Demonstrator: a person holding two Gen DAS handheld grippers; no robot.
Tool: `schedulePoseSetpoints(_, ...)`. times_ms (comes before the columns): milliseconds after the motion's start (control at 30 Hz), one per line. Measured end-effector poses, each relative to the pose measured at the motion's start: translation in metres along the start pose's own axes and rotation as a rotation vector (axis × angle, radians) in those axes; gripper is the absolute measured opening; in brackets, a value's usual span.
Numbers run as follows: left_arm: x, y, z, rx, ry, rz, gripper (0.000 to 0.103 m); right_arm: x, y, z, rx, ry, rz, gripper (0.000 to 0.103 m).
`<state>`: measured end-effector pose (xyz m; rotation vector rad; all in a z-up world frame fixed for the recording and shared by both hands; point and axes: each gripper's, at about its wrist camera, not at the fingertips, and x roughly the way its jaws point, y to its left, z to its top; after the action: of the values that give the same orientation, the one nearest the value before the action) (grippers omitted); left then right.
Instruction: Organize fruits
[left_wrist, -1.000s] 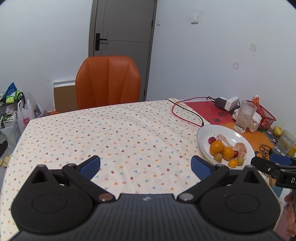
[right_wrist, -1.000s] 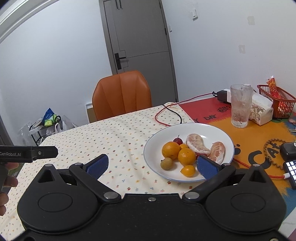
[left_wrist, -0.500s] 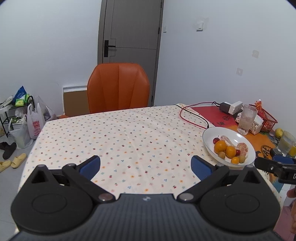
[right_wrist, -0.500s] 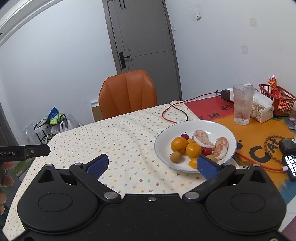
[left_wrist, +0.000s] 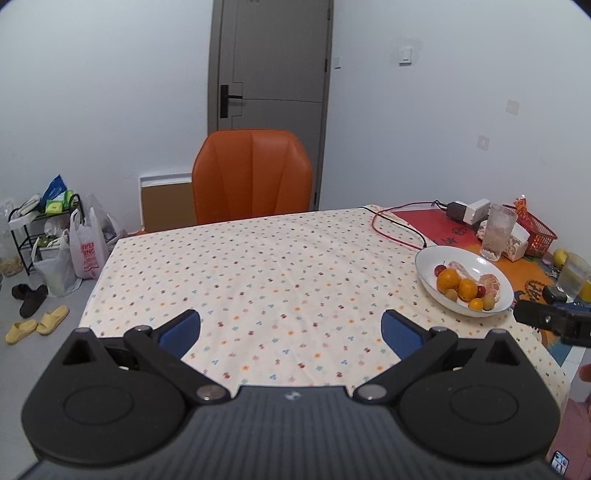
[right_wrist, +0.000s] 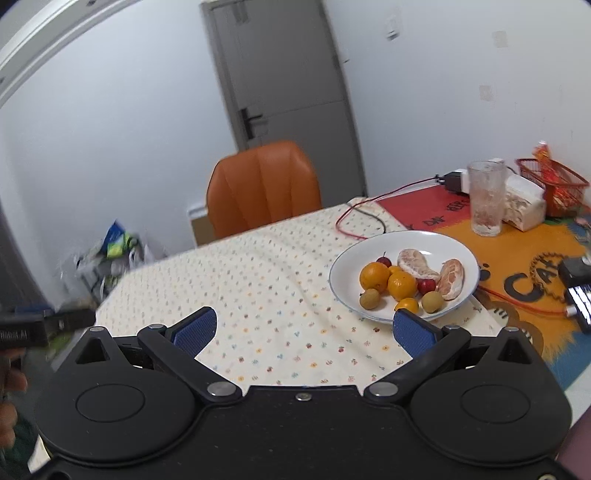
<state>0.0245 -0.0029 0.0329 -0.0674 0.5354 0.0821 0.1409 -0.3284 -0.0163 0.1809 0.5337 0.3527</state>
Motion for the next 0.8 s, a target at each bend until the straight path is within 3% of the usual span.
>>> schedulePoseSetpoints(167, -0.009, 0.008, -0.008, 0.005, -0.005, 0.021, 0.103, -0.005, 0.011, -0.005, -0.041, 0.014, -0.011, 0.103)
schedulePoseSetpoints(433, -0.014, 0.015, -0.014, 0.001, 0.001, 0.035, 0.103, -0.016, 0.023, -0.010, -0.096, 0.049, 0.040, 0.103)
schedulePoseSetpoints(800, -0.017, 0.008, -0.023, 0.020, 0.015, 0.014, 0.103, -0.018, 0.033, -0.011, -0.119, 0.065, 0.050, 0.103)
